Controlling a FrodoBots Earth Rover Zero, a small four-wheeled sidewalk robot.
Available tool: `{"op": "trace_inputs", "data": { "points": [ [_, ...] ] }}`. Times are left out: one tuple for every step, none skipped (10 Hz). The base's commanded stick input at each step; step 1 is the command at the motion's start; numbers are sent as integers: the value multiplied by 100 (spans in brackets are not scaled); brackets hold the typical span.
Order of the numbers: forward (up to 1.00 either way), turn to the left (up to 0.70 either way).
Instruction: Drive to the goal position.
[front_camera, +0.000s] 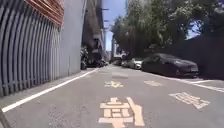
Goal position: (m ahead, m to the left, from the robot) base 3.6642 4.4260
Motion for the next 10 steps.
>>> {"op": "trace_inputs", "data": {
  "points": [
    [70,0],
    [70,0],
    [70,0],
    [70,0],
    [70,0],
    [70,0],
    [70,0],
    [70,0],
    [70,0],
    [70,0]
  ]
}}
